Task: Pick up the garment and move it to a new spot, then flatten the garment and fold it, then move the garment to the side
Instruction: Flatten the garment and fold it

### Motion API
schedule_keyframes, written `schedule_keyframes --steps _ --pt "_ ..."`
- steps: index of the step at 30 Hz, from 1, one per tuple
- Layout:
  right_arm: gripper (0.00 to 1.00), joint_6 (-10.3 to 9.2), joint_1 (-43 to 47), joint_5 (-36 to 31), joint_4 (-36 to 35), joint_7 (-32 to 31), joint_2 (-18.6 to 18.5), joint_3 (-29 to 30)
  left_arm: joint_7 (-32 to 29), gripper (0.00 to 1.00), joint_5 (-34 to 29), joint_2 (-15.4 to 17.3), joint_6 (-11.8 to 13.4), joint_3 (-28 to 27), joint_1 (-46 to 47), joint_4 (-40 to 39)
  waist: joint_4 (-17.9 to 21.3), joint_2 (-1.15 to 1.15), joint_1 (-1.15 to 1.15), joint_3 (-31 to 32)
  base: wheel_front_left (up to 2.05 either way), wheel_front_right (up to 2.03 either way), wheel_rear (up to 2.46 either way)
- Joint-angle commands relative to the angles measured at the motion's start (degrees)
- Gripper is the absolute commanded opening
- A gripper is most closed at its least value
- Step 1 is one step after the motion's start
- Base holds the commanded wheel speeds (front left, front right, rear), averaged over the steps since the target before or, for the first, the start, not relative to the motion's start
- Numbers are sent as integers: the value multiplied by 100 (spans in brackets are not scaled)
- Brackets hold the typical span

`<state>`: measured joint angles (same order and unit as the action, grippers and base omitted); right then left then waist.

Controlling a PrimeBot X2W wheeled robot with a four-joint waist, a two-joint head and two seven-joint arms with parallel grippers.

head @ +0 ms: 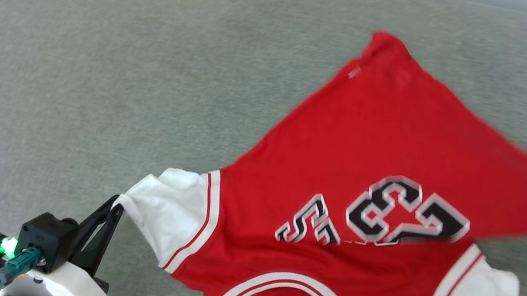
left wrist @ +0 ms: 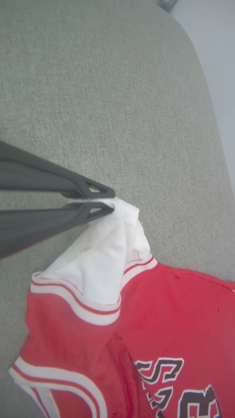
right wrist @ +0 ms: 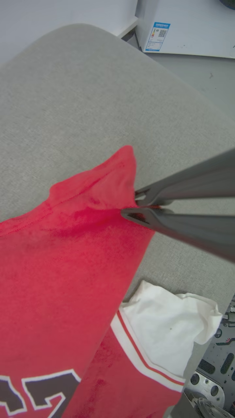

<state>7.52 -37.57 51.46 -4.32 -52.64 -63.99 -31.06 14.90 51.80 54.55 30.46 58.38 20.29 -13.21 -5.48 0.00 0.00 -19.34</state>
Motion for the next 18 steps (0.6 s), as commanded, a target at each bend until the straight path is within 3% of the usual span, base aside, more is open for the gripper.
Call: schedule_keyframes --steps 1,7,12,16,17,18 --pt "0 -6 280 74 -15 99 -75 47 35 0 45 25 31 -36 -78 -28 192 0 0 153 0 0 0" --pt "0 -5 2307 400 300 837 -74 355 39 0 70 94 82 -178 -283 -62 373 0 0 240 0 0 0" --pt "0 -6 3811 427 464 1306 213 506 34 0 39 83 35 -247 -375 -59 401 0 0 269 0 0 0" --pt "0 -6 4461 367 467 1555 507 755 34 0 47 63 32 -293 -463 -46 429 0 0 289 0 0 0" --pt "37 -6 4526 328 475 1610 576 863 34 0 47 63 38 -305 -492 -46 444 0 0 296 0 0 0" --pt "95 -6 4565 263 472 1661 618 988 30 0 44 66 30 -309 -496 -50 453 0 0 302 0 0 0"
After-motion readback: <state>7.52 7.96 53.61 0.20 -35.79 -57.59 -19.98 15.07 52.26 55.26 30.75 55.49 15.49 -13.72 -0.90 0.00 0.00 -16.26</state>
